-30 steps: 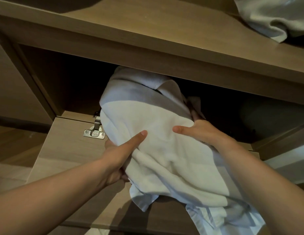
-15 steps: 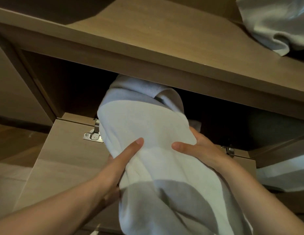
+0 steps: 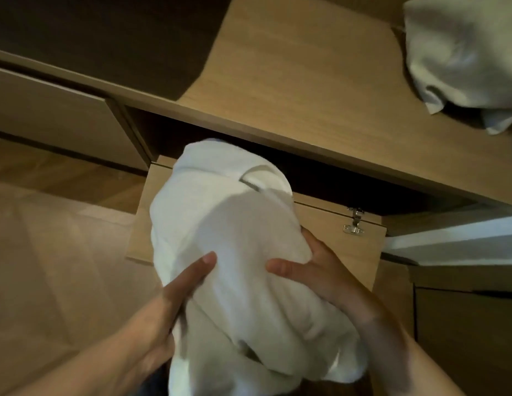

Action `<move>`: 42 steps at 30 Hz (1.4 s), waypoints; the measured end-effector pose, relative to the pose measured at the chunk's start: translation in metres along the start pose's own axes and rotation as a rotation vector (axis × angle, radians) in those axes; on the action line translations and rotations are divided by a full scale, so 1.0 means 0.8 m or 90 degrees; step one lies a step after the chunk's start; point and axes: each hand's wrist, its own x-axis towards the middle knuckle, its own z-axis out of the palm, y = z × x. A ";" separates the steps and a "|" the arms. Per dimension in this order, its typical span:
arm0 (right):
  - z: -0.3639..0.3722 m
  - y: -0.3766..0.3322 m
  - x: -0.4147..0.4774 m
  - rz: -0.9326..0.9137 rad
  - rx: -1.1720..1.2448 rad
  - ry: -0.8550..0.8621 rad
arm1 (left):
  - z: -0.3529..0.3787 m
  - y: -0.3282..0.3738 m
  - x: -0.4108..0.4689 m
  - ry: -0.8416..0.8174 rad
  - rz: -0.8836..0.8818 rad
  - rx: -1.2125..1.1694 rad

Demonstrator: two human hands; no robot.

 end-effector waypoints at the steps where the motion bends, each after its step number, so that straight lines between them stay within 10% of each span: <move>1: 0.000 -0.016 -0.020 0.004 0.001 -0.011 | 0.003 0.002 -0.025 -0.002 -0.010 -0.003; 24: -0.191 -0.497 -0.480 -0.088 0.082 0.088 | 0.312 0.201 -0.611 -0.077 0.096 0.069; 42: -0.186 -0.693 -0.562 -0.354 0.150 0.198 | 0.329 0.341 -0.759 -0.228 0.364 0.202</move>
